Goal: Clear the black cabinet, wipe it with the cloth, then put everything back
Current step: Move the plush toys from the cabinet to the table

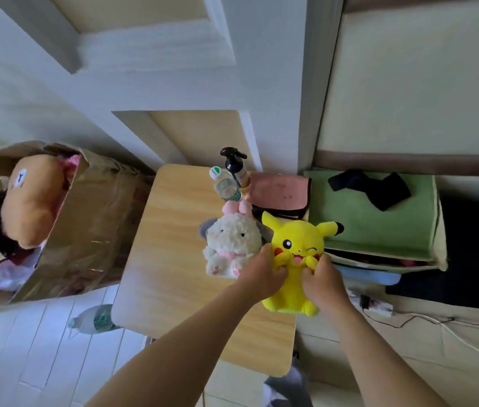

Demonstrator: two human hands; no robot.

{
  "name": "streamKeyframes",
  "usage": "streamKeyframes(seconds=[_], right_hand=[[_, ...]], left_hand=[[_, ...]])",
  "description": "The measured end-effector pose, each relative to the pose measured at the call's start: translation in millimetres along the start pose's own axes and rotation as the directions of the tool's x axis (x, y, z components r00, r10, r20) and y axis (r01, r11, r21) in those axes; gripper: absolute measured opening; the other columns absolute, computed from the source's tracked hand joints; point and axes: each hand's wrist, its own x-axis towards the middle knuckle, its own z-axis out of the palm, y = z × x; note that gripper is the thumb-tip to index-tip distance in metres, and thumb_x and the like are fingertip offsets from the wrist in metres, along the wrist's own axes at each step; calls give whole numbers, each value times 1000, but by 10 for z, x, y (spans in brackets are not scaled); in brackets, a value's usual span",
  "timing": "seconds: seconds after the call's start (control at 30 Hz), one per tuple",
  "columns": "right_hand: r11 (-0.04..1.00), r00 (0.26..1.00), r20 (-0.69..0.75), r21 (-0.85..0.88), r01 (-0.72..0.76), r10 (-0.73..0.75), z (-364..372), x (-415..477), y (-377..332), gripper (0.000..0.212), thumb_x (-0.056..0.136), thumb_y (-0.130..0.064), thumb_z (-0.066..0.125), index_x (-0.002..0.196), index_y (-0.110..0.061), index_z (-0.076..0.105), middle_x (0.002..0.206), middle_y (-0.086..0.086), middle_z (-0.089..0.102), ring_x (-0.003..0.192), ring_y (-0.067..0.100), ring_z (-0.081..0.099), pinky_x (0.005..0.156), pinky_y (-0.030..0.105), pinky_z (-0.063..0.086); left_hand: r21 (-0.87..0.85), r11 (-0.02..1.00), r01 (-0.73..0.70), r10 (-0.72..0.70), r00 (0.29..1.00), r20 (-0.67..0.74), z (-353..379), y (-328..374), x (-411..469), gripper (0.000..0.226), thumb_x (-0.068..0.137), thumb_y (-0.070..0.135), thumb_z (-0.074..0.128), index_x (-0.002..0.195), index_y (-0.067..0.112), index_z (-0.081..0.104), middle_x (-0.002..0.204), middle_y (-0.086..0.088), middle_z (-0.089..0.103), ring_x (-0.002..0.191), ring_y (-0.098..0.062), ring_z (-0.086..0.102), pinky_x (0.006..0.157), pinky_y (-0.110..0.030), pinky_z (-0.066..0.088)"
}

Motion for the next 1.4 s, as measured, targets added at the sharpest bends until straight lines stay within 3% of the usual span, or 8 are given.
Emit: streamKeyframes(seconds=[0.1, 0.2, 0.27, 0.37, 0.5, 0.77, 1.1, 1.4], right_hand=[[999, 999, -4, -16, -47, 47, 248, 360, -9, 34, 103, -22, 46, 132, -5, 43, 129, 22, 56, 115, 40, 56, 79, 36, 40], [998, 997, -40, -24, -65, 64, 400, 678, -15, 33, 103, -24, 47, 129, -3, 44, 127, 23, 56, 116, 42, 55, 80, 38, 41], [996, 995, -66, -49, -77, 74, 474, 847, -26, 33, 104, -25, 47, 129, -3, 43, 128, 23, 57, 116, 42, 56, 79, 38, 40], [990, 993, -101, -119, -75, 63, 604, 1017, -63, 34, 104, -24, 47, 131, -4, 42, 127, 21, 58, 114, 43, 58, 75, 38, 39], [973, 992, -128, -231, -16, -14, 795, 1067, -120, 49, 104, -21, 44, 147, -4, 29, 131, 20, 56, 113, 42, 58, 76, 42, 43], [977, 990, -131, -199, -80, 54, 961, 952, -139, 44, 105, -26, 40, 144, -8, 29, 126, 17, 60, 104, 40, 63, 72, 42, 49], [994, 992, 70, -44, -100, 103, 585, 861, -224, 83, 95, -32, 56, 160, -22, 5, 154, 14, 38, 135, 37, 45, 102, 47, 45], [996, 995, 45, 6, -93, 93, -2, 114, -343, 84, 97, -31, 55, 162, -16, 4, 167, 10, 18, 152, 30, 20, 116, 44, 28]], left_hand=[[231, 971, -58, 71, 996, -49, 0, -243, 392, 45, 90, 46, 59, 122, 16, 50, 132, -11, 51, 123, -36, 47, 101, -47, 42], [415, 909, -30, 100, 984, -148, -42, -438, 679, 72, 80, 70, 57, 139, 32, 40, 160, -11, 19, 148, -35, 14, 116, -60, 16], [473, 881, 7, 80, 983, -164, -63, -572, 821, 92, 72, 79, 58, 148, 42, 23, 164, -12, -1, 150, -40, -1, 114, -69, 8], [489, 872, 19, 51, 990, -128, -62, -757, 960, 102, 65, 81, 60, 148, 54, 6, 163, -9, -14, 147, -46, -7, 109, -72, 16], [472, 882, -3, 56, 994, -99, -38, -875, 1054, 101, 65, 73, 62, 147, 56, 6, 161, -7, -18, 145, -47, -10, 105, -73, 22], [436, 899, -31, 68, 995, -70, -60, -952, 1081, 101, 60, 54, 62, 147, 53, 10, 161, -3, -20, 147, -46, -17, 106, -75, 22], [463, 886, -30, 57, 997, -44, -169, -901, 1020, 99, 65, 60, 65, 147, 52, 11, 163, -5, -20, 148, -46, -15, 107, -74, 23], [454, 885, -106, 133, 991, -27, -441, -389, 557, 97, 73, 65, 68, 151, 48, 14, 166, -9, -12, 151, -43, -7, 109, -70, 25]])
